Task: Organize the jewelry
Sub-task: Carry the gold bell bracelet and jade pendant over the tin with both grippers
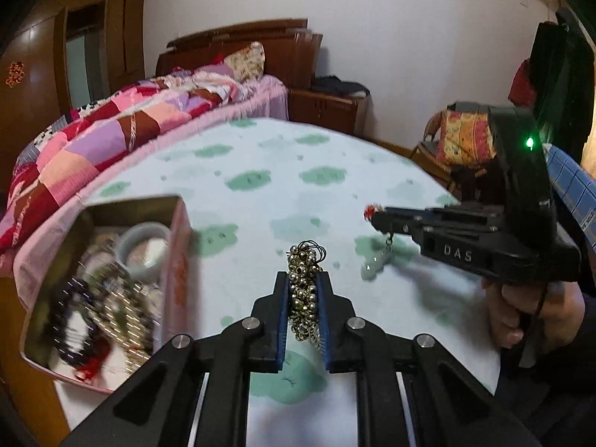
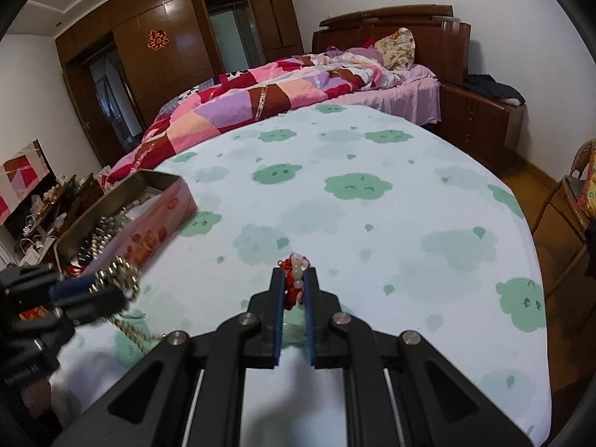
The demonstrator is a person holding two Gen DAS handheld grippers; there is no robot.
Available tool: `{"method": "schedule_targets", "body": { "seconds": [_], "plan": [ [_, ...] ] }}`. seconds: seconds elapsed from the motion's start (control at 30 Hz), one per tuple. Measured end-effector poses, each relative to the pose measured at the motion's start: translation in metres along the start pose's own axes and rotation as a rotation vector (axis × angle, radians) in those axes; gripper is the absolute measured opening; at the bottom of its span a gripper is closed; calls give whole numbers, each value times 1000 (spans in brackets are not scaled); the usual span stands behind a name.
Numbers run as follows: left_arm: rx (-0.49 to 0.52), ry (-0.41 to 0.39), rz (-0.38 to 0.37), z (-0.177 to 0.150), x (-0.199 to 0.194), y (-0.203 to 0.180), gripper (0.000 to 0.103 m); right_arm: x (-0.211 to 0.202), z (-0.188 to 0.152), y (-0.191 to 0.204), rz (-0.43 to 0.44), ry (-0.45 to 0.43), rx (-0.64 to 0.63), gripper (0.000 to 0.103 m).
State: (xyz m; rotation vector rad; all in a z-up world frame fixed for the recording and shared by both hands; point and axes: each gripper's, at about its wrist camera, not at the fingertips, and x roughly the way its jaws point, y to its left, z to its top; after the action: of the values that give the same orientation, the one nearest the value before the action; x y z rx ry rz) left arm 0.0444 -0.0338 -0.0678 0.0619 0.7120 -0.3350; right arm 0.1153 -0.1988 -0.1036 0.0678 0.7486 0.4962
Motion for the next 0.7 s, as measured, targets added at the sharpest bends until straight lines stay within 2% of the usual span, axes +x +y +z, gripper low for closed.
{"method": "schedule_targets", "body": {
  "seconds": [0.23,0.43,0.7],
  "plan": [
    [-3,-52,39,18,-22,21,13,-17,27,16,42,-45,-18,12],
    [-12,-101,96,40,-43,52,13,-24,60,42,88,-81,-88,12],
    [-20,-134,223,61,-59,99,13,-18,94,90,149,-104,-211,12]
  ]
}}
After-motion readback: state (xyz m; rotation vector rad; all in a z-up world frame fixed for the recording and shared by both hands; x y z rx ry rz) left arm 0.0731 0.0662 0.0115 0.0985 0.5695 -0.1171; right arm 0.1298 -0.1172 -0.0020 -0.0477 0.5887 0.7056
